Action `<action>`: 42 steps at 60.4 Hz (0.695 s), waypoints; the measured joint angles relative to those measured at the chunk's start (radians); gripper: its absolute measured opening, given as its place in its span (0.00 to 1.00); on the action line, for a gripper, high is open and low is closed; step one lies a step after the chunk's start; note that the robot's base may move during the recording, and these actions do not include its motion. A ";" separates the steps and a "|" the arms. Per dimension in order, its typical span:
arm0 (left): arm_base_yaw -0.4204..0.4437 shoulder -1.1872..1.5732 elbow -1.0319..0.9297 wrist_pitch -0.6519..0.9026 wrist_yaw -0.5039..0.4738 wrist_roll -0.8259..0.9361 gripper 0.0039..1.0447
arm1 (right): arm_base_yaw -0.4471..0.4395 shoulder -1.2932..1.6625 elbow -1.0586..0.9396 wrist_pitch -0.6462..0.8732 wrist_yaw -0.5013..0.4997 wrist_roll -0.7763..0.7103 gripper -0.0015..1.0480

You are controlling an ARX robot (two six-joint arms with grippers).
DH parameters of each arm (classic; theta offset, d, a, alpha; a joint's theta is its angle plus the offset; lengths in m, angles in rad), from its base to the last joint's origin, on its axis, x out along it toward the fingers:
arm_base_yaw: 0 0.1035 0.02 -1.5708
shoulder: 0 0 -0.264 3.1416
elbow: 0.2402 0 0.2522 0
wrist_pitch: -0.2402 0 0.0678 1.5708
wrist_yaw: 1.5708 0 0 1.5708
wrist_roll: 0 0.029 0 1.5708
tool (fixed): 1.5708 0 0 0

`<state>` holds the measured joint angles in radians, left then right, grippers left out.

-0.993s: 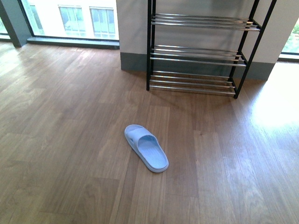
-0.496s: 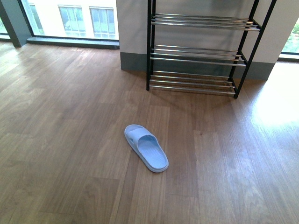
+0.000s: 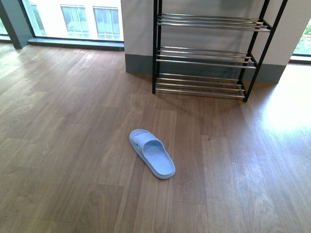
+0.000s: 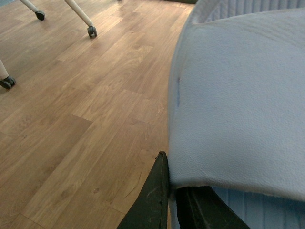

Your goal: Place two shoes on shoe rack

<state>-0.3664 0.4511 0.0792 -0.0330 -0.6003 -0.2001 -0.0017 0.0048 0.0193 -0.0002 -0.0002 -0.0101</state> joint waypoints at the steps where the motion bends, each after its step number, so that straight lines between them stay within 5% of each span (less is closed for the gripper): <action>1: 0.000 0.000 0.000 0.000 0.000 0.000 0.02 | 0.000 0.000 0.000 0.000 0.000 0.000 0.91; 42: 0.000 0.000 0.000 0.000 -0.002 -0.003 0.02 | 0.000 0.000 0.000 0.000 -0.003 0.000 0.91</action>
<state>-0.3660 0.4515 0.0792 -0.0334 -0.6025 -0.2035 -0.0017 0.0044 0.0193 -0.0002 -0.0032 -0.0101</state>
